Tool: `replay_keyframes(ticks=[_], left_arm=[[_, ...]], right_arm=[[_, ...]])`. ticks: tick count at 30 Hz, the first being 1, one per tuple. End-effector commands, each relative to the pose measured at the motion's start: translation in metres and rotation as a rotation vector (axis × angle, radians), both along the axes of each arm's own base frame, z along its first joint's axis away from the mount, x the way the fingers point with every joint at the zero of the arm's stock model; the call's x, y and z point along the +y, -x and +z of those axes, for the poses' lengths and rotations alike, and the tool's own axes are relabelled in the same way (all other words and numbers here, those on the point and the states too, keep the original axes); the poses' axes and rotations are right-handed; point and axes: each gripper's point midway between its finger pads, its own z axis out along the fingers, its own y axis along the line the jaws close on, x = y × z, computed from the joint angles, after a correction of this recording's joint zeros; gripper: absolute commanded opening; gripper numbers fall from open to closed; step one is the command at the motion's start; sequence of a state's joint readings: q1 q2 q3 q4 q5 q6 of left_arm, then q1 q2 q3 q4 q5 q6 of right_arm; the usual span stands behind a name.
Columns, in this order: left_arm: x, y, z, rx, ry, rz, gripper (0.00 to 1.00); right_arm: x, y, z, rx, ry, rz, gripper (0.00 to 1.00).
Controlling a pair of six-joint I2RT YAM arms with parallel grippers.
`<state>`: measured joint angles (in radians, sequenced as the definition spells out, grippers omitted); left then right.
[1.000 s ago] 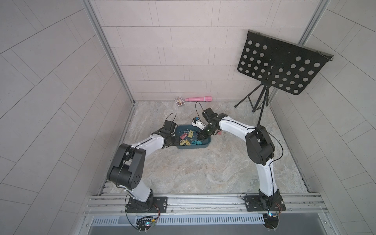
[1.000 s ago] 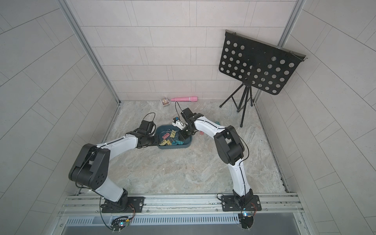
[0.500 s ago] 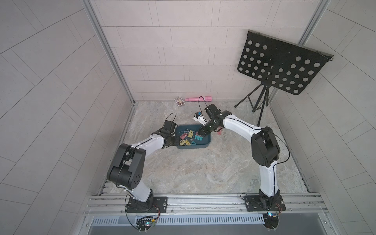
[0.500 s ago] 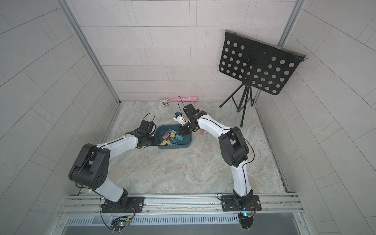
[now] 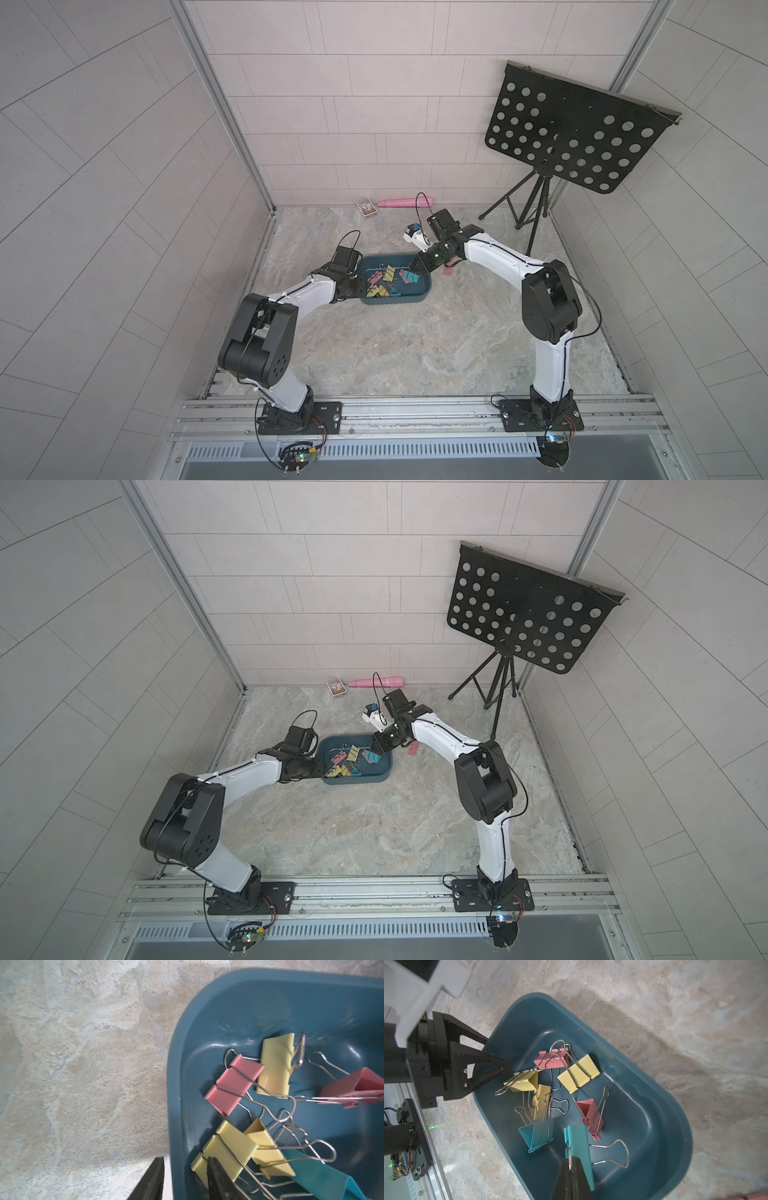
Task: Take out the binder clips from the storage box
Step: Place the binder clip at the center of the board.
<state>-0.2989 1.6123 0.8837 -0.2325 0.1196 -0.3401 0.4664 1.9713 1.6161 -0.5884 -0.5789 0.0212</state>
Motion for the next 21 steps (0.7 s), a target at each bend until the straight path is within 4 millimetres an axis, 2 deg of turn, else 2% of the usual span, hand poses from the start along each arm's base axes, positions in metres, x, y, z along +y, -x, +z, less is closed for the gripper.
replay_keyframes(ticks=[1,9,15,21], left_arm=[[0.004,0.002,-0.002,0.006,-0.009,0.007,0.42],[0.005,0.001,-0.001,0.005,-0.011,0.006,0.42],[0.004,0.001,-0.001,0.005,-0.01,0.006,0.42],[0.005,0.002,-0.001,0.005,-0.01,0.006,0.42]], right_arm=[[-0.007,-0.006,0.03,-0.057,-0.058,-0.045,0.0],[-0.031,-0.017,0.047,-0.1,-0.123,-0.156,0.0],[-0.065,-0.028,0.054,-0.127,-0.155,-0.281,0.0],[-0.107,-0.036,0.047,-0.109,-0.183,-0.419,0.0]])
